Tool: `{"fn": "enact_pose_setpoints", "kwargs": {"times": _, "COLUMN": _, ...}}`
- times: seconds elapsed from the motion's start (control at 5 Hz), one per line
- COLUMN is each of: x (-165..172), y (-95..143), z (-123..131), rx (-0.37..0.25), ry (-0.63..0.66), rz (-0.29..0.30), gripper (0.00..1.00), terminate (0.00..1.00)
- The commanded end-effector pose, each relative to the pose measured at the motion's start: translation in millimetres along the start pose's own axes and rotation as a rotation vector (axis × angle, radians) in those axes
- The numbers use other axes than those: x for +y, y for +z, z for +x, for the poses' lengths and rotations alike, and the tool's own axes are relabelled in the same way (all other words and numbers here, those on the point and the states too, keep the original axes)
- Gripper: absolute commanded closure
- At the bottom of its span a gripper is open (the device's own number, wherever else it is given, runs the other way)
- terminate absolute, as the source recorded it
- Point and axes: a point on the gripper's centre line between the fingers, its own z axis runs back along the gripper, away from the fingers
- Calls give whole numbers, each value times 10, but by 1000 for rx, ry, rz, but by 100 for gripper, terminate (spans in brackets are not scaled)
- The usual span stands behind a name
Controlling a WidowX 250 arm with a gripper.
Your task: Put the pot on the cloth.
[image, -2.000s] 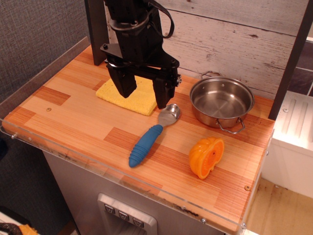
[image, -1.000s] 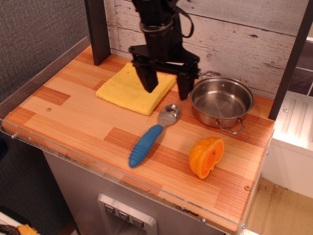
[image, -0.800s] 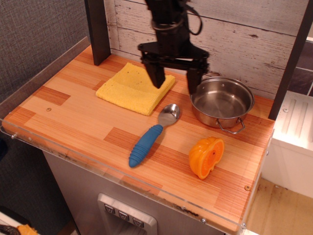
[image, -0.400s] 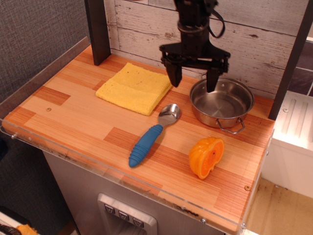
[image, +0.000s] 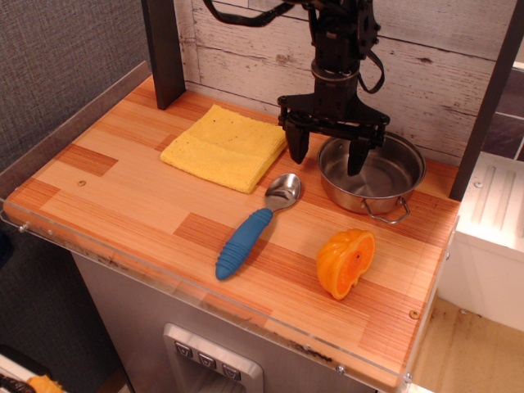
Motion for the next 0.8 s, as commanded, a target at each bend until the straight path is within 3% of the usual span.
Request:
{"fn": "enact_pose_setpoints", "kwargs": {"times": 0.0, "x": -23, "y": 83, "z": 70, "rx": -48, "ry": -5, "rz": -17, "gripper": 100, "terminate": 0}}
{"fn": "enact_pose_setpoints", "kwargs": {"times": 0.4, "x": -11, "y": 193, "z": 83, "rx": -76, "ry": 13, "rz": -46, "gripper": 100, "terminate": 0}}
{"fn": "enact_pose_setpoints", "kwargs": {"times": 0.6, "x": 33, "y": 366, "z": 120, "rx": -126, "ry": 95, "rz": -125, "gripper": 100, "terminate": 0}}
